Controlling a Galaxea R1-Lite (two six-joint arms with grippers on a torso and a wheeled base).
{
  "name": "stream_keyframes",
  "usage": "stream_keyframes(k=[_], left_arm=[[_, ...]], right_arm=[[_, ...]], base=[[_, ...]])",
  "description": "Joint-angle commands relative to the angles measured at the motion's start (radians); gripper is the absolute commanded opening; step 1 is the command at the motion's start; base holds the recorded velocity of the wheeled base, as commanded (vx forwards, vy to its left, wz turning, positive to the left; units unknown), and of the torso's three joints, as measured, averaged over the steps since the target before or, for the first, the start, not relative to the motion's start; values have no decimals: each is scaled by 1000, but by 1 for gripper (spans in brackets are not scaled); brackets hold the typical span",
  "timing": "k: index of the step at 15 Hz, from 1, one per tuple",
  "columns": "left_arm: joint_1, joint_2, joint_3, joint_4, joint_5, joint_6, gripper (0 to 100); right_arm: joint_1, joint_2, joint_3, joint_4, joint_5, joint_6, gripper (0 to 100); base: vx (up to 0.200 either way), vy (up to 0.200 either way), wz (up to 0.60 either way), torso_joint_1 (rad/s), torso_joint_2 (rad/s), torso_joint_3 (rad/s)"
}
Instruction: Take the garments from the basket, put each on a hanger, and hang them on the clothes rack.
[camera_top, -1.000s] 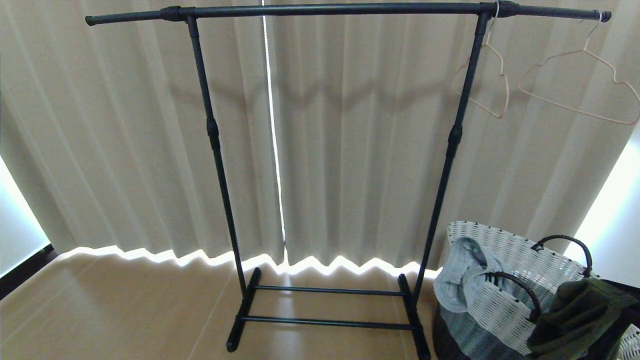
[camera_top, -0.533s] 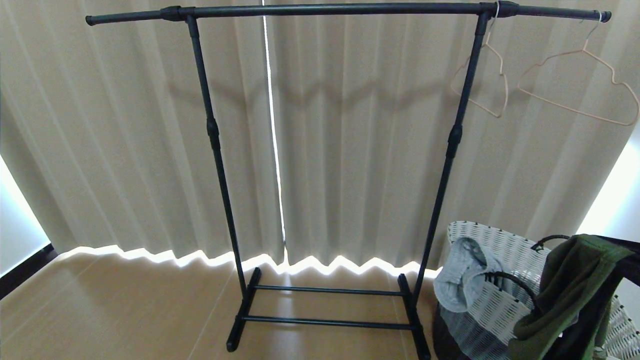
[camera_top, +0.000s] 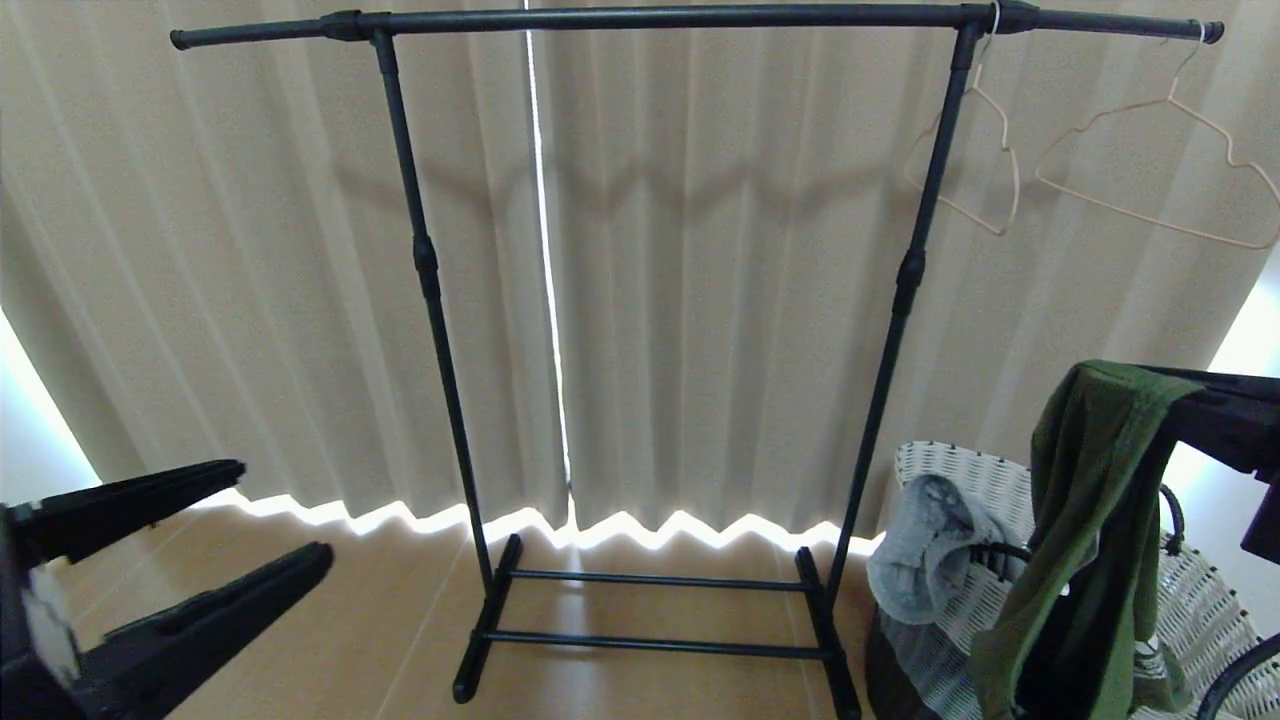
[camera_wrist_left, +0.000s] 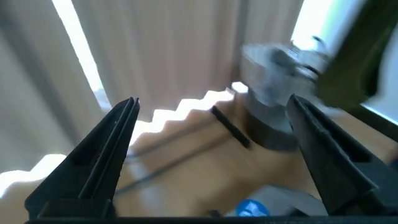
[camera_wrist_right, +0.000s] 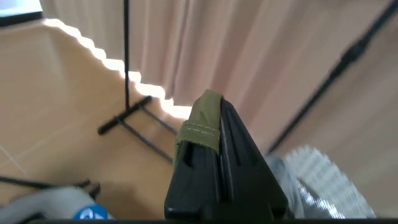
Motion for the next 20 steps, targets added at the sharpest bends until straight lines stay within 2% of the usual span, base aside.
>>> stream_keyframes(k=[1, 4, 7, 10, 13, 16, 20], left_arm=[[-202, 270, -25, -102, 104, -41, 100], [-498, 543, -79, -290, 326, -145, 100], [-654, 730, -193, -332, 374, -179, 100], [-763, 957, -283, -493, 406, -213, 100], [-789, 1081, -401, -524, 406, -214, 100], [-754, 1155, -502, -527, 412, -220, 100], [-688, 1196, -521, -528, 424, -227, 100]], right_arm=[[8, 55, -25, -19, 19, 0, 0], [11, 112, -96, -45, 48, 0, 0], [28, 124, -114, -47, 48, 3, 0], [61, 123, -114, -83, 59, 23, 0], [89, 115, -102, -94, 71, 46, 0], [95, 101, -102, -94, 72, 47, 0], [95, 77, -94, -93, 82, 47, 0]], base=[[0, 0, 0, 0, 0, 0], [0, 0, 0, 0, 0, 0], [0, 0, 0, 0, 0, 0], [0, 0, 0, 0, 0, 0], [0, 0, 0, 0, 0, 0], [0, 0, 0, 0, 0, 0], [0, 0, 0, 0, 0, 0]])
